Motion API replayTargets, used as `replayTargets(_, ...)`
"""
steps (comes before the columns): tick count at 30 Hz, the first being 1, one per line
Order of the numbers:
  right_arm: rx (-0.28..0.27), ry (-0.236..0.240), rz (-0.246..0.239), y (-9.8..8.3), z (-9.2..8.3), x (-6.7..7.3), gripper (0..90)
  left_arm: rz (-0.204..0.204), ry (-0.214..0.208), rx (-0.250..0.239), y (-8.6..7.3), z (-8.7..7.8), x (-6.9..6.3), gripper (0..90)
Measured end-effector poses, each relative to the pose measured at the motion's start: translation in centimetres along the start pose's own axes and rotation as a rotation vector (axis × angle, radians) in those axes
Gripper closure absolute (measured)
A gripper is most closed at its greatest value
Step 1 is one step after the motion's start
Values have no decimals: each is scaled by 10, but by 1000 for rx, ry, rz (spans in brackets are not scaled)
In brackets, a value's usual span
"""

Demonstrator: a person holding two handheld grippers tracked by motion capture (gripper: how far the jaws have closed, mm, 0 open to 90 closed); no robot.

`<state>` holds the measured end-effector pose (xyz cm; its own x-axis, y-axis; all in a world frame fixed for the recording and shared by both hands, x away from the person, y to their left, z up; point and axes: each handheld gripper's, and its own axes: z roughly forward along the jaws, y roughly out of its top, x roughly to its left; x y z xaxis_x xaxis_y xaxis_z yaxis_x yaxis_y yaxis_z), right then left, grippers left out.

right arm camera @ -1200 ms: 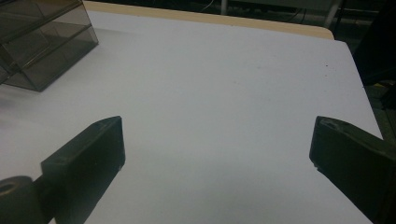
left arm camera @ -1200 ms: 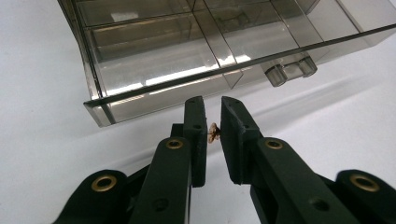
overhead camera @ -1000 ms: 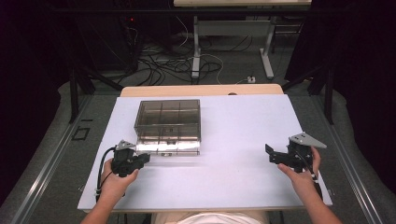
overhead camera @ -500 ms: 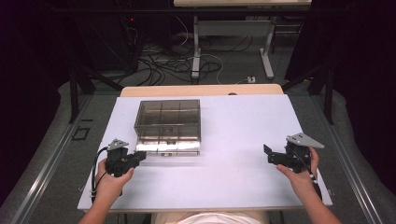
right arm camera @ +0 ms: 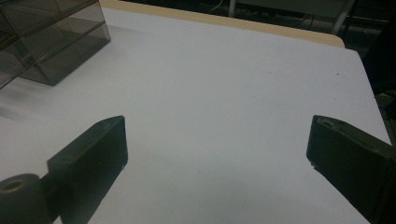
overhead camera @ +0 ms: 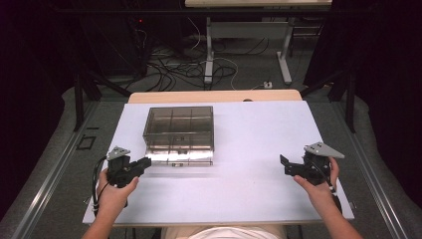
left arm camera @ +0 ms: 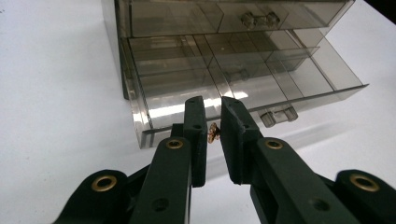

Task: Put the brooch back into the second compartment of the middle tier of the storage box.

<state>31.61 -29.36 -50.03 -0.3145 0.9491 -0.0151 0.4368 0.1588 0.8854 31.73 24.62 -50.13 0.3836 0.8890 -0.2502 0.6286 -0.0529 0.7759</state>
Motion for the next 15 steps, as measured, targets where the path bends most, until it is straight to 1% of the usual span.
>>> replayTargets(1,-3,3,0,0,0,0,50,10,2,-1,1,-1,1,810)
replayTargets(2,-2,-2,-2,0,0,0,50,1,2,-11,1,-2,0,810)
replayTargets(3,1,3,-1,0,0,0,50,11,5,-15,1,-3,1,811)
replayTargets(4,-1,-3,0,0,0,0,50,8,4,-24,2,-3,0,810)
replayTargets(5,1,0,3,0,0,0,45,16,5,-25,3,-5,1,811)
replayTargets(8,1,1,0,0,-1,1,33,8,0,-42,5,-7,0,811)
replayTargets(10,4,5,0,0,-1,1,26,0,-8,-31,7,-9,-1,811)
replayTargets(11,8,18,-2,1,-1,1,10,4,-11,-33,7,-9,-1,811)
replayTargets(12,12,22,-5,1,-1,1,0,0,-8,-37,8,-10,-2,811)
replayTargets(13,12,22,-5,1,-1,1,0,7,-8,-40,10,-10,-2,811)
replayTargets(14,12,24,-7,1,-1,1,0,-4,-13,-46,11,-10,-3,811)
replayTargets(15,13,25,-9,0,-2,1,0,3,-14,-44,12,-11,-4,811)
